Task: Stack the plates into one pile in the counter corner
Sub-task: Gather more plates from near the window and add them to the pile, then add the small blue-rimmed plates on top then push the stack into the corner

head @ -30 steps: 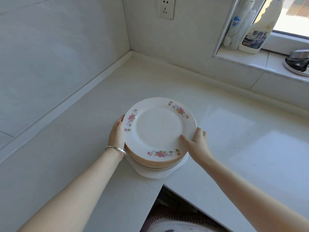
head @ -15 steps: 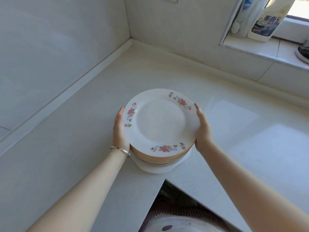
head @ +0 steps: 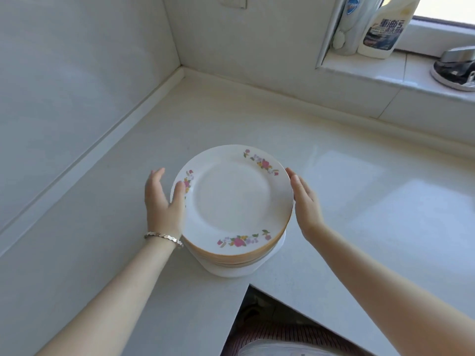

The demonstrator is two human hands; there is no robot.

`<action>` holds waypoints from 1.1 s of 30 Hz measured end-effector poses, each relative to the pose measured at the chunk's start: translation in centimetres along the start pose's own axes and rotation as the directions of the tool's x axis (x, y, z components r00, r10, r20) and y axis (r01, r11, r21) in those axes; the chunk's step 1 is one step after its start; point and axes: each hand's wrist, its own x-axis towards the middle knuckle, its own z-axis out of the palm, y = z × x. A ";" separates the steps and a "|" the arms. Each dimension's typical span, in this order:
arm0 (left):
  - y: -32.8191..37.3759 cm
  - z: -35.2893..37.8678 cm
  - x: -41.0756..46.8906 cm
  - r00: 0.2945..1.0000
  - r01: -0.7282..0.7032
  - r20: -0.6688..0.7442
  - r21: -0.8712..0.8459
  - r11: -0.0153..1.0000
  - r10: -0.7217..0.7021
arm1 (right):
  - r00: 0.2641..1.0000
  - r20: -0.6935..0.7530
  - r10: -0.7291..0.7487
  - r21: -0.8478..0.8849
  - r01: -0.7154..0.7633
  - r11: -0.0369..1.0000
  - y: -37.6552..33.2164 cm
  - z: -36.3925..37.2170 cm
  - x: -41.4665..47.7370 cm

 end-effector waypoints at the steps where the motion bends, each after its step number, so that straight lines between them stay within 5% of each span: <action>1: 1.2 0.1 -0.1 0.994 -0.104 -0.026 0.052 0.993 0.105 | 1.000 -0.001 0.003 -0.056 -0.003 0.998 -0.1 -0.8 0.0; 6: 7.4 5.8 -2.2 0.870 -0.464 0.256 0.131 0.876 0.422 | 0.990 -0.014 0.143 -0.236 -0.143 0.961 -1.1 -7.4 -0.2; 9: 11.0 11.5 -5.5 0.755 -0.433 0.585 0.104 0.896 0.297 | 0.964 -0.019 0.264 -0.302 -0.258 0.918 -1.4 -13.4 -1.4; 13: 14.3 20.0 -11.8 0.471 -0.427 0.881 0.199 0.882 0.029 | 0.935 -0.097 0.342 -0.280 -0.355 0.892 -1.1 -22.5 -4.0; 16: 15.7 26.3 -17.4 0.337 -0.540 0.940 0.248 0.804 -0.063 | 0.916 -0.167 0.365 -0.237 -0.396 0.887 -0.9 -29.7 -6.0; 20: 17.1 35.1 -25.5 0.293 -0.576 0.949 0.273 0.771 -0.117 | 0.908 -0.223 0.354 -0.205 -0.398 0.894 -0.3 -40.5 -8.7; 24: 18.0 44.1 -34.2 0.284 -0.530 0.944 0.298 0.794 -0.164 | 0.896 -0.303 0.324 -0.167 -0.385 0.908 1.3 -52.3 -11.8; 33: 19.1 58.4 -54.3 0.112 -0.314 0.917 0.399 0.862 -0.384 | 0.796 -0.506 0.331 -0.079 -0.425 0.902 4.5 -72.5 -18.5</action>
